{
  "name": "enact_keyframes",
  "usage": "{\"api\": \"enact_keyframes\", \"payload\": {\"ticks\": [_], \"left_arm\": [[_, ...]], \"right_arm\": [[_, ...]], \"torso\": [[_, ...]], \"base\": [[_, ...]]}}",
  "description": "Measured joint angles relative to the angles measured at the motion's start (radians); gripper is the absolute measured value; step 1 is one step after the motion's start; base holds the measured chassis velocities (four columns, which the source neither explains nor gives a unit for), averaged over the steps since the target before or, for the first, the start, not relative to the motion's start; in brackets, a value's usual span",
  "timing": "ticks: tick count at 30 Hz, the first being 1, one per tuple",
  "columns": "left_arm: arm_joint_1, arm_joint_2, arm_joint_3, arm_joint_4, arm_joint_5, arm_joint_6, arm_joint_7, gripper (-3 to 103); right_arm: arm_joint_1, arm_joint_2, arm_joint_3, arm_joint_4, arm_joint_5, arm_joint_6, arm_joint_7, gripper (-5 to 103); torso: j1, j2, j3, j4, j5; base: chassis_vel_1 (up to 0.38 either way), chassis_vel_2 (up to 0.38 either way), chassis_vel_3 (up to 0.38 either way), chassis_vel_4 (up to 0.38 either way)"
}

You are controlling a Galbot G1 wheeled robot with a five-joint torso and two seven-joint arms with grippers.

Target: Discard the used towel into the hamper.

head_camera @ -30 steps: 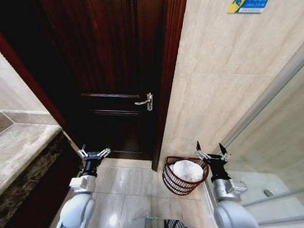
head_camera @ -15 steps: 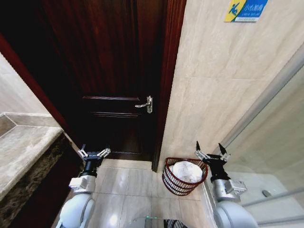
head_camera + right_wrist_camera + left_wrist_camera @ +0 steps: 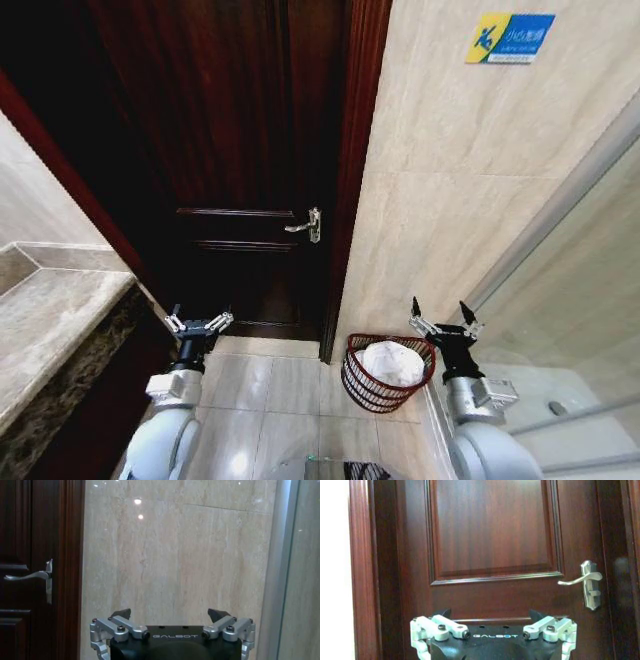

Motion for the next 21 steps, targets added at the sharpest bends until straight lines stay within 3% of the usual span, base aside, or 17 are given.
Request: {"api": "enact_keyframes", "payload": {"ticks": [5,21], "left_arm": [[0.003,-0.003,-0.002,0.003,0.001,-0.031,-0.012,100],[0.017,-0.007,0.004,-0.011,0.012,-0.025,-0.024,100]], "right_arm": [[-0.009,-0.013,0.001,0.007,0.004,-0.005,0.004,100],[-0.022,-0.012,-0.024,0.022,-0.004,-0.022,0.007,100]], "torso": [[0.007,0.015,0.007,0.0,0.0],[0.006,0.009,0.004,-0.0001,0.0]], "base": [[0.0,0.0,0.0,0.0],[0.026,-0.025,-0.031,0.026]]}}
